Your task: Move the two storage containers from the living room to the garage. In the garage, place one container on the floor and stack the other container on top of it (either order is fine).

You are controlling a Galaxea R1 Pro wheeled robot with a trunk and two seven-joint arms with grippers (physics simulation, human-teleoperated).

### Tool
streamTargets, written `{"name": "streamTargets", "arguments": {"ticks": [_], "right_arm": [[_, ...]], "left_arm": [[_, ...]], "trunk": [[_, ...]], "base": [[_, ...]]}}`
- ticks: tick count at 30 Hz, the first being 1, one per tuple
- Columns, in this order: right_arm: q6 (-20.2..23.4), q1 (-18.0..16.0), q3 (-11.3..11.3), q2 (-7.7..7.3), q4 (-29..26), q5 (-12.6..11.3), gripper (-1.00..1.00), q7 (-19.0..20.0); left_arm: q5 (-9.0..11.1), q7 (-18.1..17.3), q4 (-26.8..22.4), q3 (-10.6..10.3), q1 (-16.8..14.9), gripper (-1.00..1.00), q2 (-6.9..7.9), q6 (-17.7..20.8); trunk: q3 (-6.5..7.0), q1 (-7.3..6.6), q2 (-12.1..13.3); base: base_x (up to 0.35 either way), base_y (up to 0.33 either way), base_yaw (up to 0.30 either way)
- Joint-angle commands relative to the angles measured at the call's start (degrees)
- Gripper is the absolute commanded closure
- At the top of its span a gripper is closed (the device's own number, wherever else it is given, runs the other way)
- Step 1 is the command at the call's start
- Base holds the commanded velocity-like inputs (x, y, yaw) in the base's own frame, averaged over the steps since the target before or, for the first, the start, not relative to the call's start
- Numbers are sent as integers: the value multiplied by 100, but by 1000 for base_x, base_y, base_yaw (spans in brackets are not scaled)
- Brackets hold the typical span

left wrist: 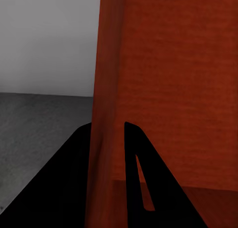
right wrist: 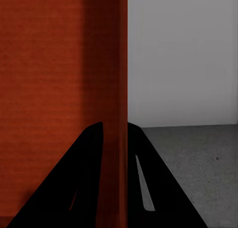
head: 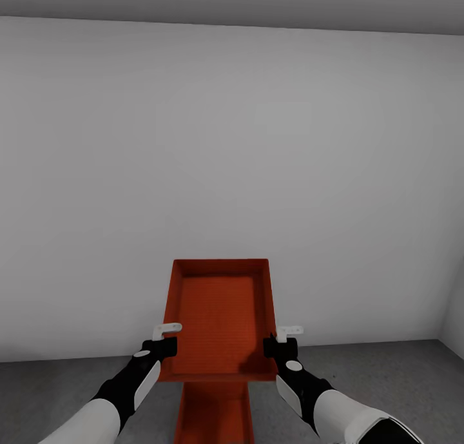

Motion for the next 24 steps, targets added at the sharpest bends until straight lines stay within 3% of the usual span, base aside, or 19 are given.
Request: {"name": "streamTargets", "arguments": {"ticks": [1,24], "right_arm": [[-47,-2,83,-19,41,-85,100,-18],[-55,-2,-881,36,107,849,100,44]], "left_arm": [[27,79,-23,-29,-5,100,9,28],[31,83,-20,-57,-5,100,9,28]], "trunk": [[-1,2,-4],[-41,2,-4]], "base": [[0,0,0],[0,0,0]]}}
